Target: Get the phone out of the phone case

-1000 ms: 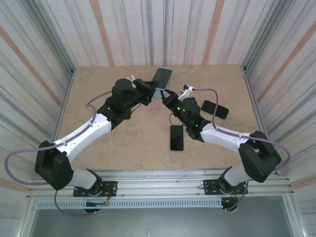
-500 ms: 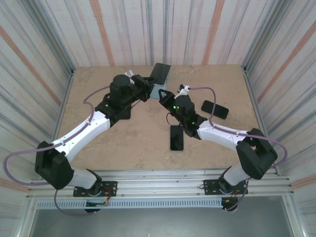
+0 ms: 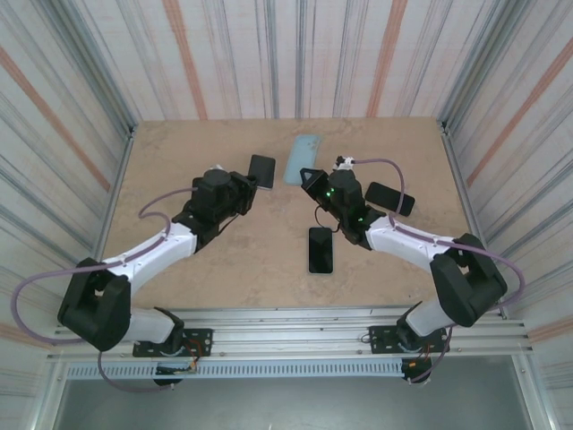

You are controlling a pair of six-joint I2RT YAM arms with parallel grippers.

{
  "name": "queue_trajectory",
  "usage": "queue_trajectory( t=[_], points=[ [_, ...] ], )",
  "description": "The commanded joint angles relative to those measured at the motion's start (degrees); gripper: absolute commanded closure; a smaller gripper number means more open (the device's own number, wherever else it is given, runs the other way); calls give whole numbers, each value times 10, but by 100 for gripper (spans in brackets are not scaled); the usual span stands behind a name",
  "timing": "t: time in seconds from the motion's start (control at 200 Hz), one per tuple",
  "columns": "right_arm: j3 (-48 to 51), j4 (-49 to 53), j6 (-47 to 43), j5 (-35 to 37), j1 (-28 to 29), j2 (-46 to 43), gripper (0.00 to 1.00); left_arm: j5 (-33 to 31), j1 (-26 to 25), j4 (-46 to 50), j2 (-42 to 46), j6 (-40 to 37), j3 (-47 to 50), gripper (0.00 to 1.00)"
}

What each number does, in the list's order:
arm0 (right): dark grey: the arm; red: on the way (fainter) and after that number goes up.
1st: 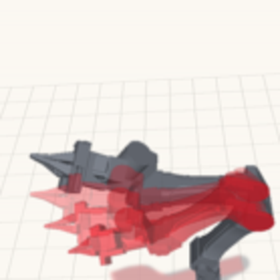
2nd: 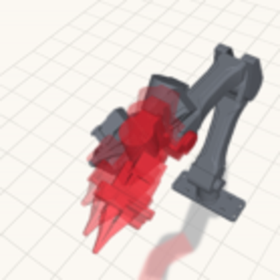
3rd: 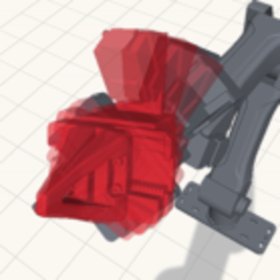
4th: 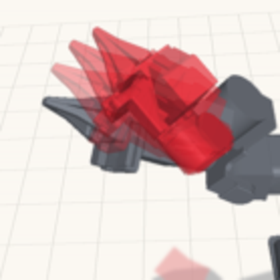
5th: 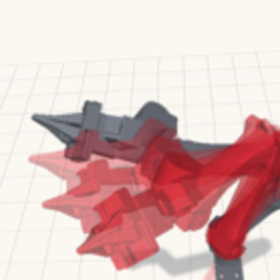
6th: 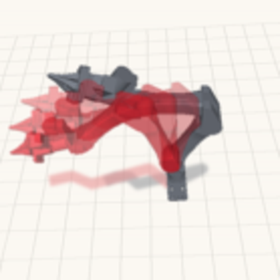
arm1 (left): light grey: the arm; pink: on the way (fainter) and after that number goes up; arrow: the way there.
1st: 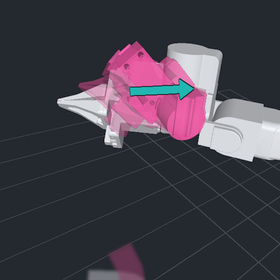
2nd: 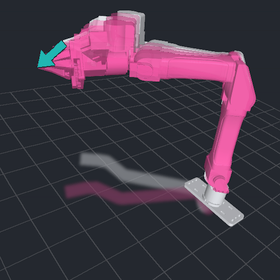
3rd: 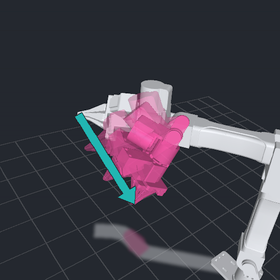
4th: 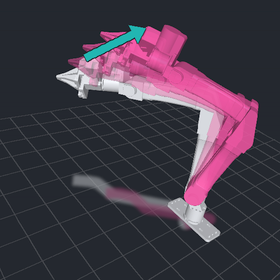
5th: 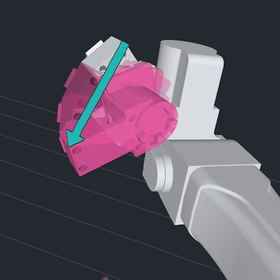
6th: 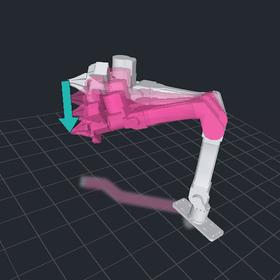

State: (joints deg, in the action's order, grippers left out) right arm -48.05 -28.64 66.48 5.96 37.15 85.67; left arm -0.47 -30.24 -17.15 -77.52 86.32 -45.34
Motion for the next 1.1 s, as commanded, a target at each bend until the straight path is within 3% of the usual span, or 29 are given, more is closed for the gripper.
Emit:
queue_trajectory(
  t=[0.0,0.25,0.521,0.922,1.092],
  points=[
    [9,-30,35,-35,-1,30,98,-25,10,-133,-16,-27,37,100],
    [4,-51,44,-59,1,77,98,-30,25,-262,-93,-58,98,100],
    [-1,-59,49,-64,5,112,98,-10,45,-359,-192,-53,103,100],
    [-6,-62,55,-64,12,143,98,43,69,-367,-285,-43,59,100],
    [-14,-58,54,-69,9,155,98,53,73,-356,-302,-27,55,91]
  ],
)
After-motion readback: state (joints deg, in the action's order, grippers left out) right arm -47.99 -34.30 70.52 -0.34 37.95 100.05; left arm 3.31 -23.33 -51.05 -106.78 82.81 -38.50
